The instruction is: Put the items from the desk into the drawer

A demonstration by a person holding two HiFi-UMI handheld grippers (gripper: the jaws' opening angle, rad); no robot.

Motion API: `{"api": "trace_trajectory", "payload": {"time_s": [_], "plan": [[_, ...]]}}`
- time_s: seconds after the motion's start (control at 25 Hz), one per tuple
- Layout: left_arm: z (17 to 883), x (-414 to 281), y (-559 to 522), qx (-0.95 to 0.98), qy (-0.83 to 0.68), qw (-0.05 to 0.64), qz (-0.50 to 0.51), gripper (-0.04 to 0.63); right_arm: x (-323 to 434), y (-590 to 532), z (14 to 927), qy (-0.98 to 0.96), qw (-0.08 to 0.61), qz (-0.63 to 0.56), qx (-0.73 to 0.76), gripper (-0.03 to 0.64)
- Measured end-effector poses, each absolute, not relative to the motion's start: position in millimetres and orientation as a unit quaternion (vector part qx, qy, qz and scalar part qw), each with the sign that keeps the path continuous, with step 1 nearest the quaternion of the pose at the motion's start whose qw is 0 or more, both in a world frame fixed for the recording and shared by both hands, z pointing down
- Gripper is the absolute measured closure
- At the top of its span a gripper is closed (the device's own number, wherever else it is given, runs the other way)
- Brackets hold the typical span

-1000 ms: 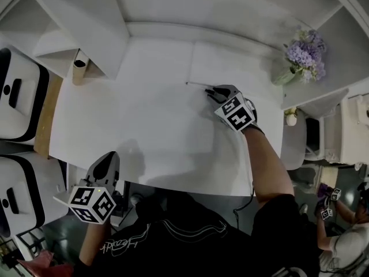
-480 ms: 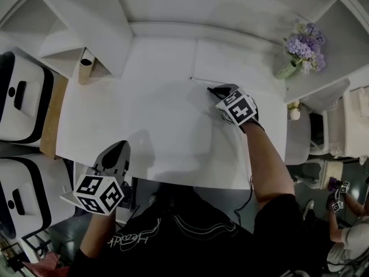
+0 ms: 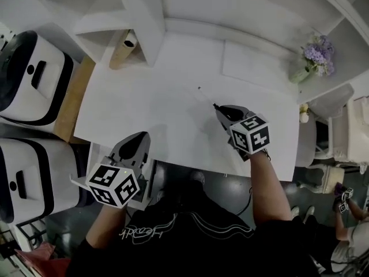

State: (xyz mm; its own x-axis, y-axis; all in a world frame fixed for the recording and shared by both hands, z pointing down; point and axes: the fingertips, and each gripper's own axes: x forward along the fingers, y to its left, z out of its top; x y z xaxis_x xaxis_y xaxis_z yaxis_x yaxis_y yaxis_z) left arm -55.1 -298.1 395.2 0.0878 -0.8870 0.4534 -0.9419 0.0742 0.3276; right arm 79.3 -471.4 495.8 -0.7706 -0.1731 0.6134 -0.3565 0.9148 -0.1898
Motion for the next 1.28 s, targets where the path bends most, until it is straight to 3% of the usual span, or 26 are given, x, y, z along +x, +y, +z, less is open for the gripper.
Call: {"api": "trace_trajectory", "payload": {"time_s": [0.24,0.6,0.84,1.28], "plan": [[383.2,-86.4,-219.7,0.67,-0.686,0.281,0.028,0.574,39.3,-365.9,456.9,-0.944,0.253,0.181,0.109,0.548],[381.8,-140.9,-94.1,0.639,-0.716,0.282,0.005,0.574,-31.9,-221.5,449.6,-0.951,0.251,0.177,0.038,0.548],[388.9,-167.1,-32.8,0.615,-0.734,0.288,-0.005,0.574,-78.7,-146.1,468.2,-0.947,0.283,0.149,-0.023,0.546],[435.7,-217.1,53.5,0.559,-0.762,0.326,-0.033,0.575,-159.3,-57.5,579.3,-0.906,0.406,0.055,-0.109,0.546]]}}
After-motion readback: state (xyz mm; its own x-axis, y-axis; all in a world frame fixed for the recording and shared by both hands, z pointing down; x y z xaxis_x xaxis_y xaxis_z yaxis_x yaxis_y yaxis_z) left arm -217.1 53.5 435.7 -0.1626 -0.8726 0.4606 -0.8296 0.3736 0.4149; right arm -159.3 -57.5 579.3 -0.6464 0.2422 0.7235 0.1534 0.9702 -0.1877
